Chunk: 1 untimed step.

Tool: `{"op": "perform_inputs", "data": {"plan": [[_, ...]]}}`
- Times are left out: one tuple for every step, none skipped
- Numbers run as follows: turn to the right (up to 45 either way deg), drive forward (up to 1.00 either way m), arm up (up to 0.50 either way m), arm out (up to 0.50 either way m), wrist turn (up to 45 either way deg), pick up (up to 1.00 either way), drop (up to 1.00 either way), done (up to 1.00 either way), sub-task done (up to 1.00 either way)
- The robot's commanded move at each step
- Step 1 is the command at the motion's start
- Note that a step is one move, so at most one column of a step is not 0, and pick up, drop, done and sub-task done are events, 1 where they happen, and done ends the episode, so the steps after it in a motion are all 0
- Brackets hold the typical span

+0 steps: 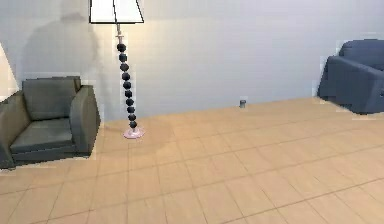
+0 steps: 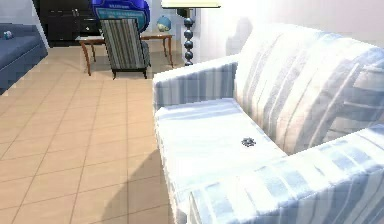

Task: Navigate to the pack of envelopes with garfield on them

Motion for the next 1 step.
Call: {"op": "perform_inputs", "data": {"plan": [[24.0,0.0,0.0,0.0,0.0,0.0,0.0,0.0,0.0]]}}
